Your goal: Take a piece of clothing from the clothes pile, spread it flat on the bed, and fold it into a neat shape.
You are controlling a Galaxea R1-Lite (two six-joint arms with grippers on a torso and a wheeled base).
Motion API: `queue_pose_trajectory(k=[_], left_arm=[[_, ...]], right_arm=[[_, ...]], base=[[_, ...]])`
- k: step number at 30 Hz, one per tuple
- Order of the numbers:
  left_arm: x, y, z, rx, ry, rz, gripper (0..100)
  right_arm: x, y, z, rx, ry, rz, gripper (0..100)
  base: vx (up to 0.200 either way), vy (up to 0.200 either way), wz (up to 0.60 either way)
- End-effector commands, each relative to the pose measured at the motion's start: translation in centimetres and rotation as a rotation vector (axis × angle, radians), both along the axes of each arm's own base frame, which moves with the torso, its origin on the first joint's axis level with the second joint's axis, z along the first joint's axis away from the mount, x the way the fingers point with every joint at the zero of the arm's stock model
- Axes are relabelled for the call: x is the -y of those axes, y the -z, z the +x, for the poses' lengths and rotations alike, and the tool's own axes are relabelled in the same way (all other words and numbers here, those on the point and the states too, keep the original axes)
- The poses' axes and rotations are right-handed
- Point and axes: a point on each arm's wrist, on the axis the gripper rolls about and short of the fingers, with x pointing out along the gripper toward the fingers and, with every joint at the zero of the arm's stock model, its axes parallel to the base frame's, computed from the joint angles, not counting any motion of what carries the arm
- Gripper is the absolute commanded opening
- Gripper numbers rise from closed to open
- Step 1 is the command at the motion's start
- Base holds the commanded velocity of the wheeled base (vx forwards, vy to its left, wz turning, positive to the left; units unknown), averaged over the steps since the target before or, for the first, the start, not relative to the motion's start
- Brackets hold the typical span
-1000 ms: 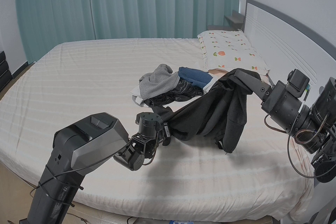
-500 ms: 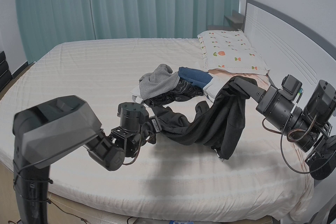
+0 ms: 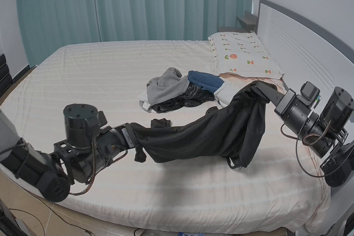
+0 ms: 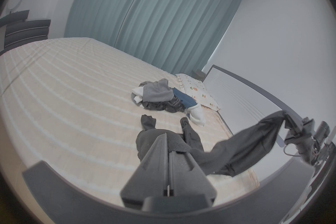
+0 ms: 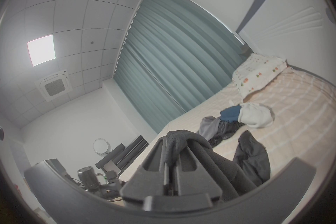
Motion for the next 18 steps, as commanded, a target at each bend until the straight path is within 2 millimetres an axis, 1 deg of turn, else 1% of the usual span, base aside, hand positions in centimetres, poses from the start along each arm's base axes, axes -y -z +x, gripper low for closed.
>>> queue_pose_trajectory(k=[1,2,3,5,9,10,13,15,18], left_arm=[[-2.7,-0.4,-4.7,-0.009,0.003,-0.003,0],[-3.1,-0.3,-5.2,-0.019,0.001,-0.009,0],[-3.1,-0.2,-5.3,-0.022,0.001,-0.009,0],[-3.5,0.1,-6.2,-0.051,-0.01,-0.047,0],[-3.2,0.7,-6.9,-0.08,0.015,-0.051,0],[-3.2,0.7,-6.9,-0.08,0.015,-0.051,0],[-2.7,0.6,-6.7,-0.073,0.039,-0.068,0],[-2.9,1.0,-7.1,-0.088,0.058,-0.064,0],[-2.8,1.1,-7.1,-0.096,0.063,-0.074,0]], right_arm=[[0.7,3.4,0.0,-0.147,0.019,-0.003,0],[0.8,4.0,-0.4,-0.173,0.017,-0.014,0],[0.8,4.1,-0.4,-0.175,0.017,-0.016,0],[0.8,4.4,-0.8,-0.174,0.018,-0.023,0],[0.7,4.6,-0.7,-0.178,0.028,-0.019,0],[0.7,4.6,-0.7,-0.178,0.028,-0.019,0],[0.6,5.6,-0.8,-0.219,0.027,-0.036,0],[0.6,6.1,-0.8,-0.24,0.032,-0.042,0],[0.7,6.4,-1.0,-0.257,0.036,-0.043,0]], base=[[0.0,0.0,0.0],[0.0,0.0,0.0],[0.0,0.0,0.0],[0.0,0.0,0.0],[0.0,0.0,0.0],[0.0,0.0,0.0],[0.0,0.0,0.0],[0.0,0.0,0.0],[0.0,0.0,0.0]])
